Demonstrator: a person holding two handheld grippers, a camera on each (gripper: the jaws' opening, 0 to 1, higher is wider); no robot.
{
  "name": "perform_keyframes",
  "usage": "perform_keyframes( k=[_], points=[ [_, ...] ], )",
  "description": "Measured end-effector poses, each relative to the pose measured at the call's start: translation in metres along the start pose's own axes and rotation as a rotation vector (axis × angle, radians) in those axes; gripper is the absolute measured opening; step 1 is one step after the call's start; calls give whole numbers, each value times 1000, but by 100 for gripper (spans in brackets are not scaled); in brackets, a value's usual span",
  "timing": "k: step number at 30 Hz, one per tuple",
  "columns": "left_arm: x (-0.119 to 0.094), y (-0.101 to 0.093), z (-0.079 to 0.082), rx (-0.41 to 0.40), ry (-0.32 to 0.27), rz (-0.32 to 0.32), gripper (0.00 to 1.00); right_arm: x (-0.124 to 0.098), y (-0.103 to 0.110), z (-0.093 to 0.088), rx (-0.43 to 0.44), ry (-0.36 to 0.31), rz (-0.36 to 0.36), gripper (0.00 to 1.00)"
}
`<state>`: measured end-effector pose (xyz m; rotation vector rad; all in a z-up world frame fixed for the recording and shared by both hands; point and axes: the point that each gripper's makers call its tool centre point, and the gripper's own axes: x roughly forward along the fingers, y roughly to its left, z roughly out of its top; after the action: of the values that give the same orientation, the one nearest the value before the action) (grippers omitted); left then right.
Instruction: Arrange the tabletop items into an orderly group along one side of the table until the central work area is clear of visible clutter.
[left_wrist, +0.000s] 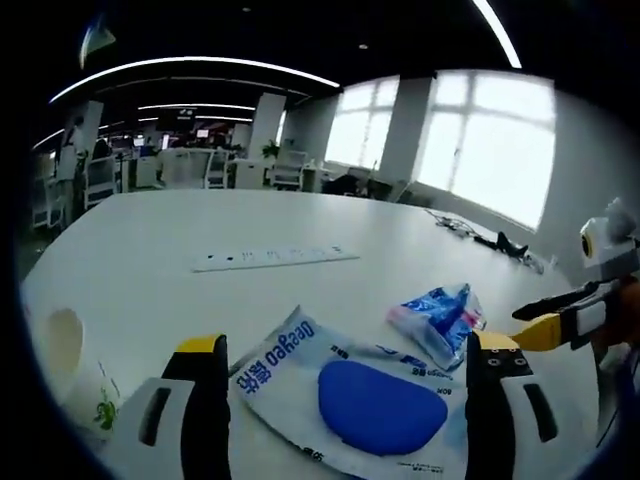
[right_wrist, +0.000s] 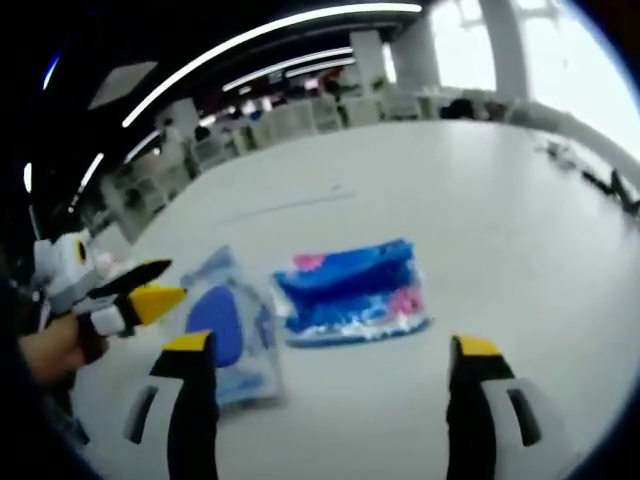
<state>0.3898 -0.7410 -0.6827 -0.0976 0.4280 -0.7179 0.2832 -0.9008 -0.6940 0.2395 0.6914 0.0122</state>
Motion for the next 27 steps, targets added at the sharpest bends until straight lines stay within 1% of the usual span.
perform_keyframes(
  k=[2,4,7,12,14,16,17,19,21,24,27],
  points=[
    [0,6,-1,-12,11,12,98,-1,7,-7,2,12,14,93],
    [0,9,-3,4,17,19,95,-1,11,-11,6,18,18,93],
    [-1,13,-5,-2,25,26,92,-1,18,-20,-6,37,24,92],
    [0,25,-8,-13,32,52,88,-3,32,-28,-15,46,41,90],
    [2,27,-10,-15,40,57,87,-3,36,-31,-13,49,45,87],
    [2,30,-13,-10,58,61,83,-3,41,-36,-5,57,51,85],
    [2,32,-15,-22,68,79,82,-3,43,-37,-6,55,52,85],
    [3,31,-14,-25,59,79,81,-2,47,-41,-5,60,62,83],
    [4,31,-15,-21,66,89,80,-2,56,-49,-6,78,81,81],
    [4,39,-19,-38,75,117,76,-1,64,-55,-19,86,96,78],
    [3,45,-22,-45,81,132,72,-2,71,-61,-24,93,98,73]
  ],
)
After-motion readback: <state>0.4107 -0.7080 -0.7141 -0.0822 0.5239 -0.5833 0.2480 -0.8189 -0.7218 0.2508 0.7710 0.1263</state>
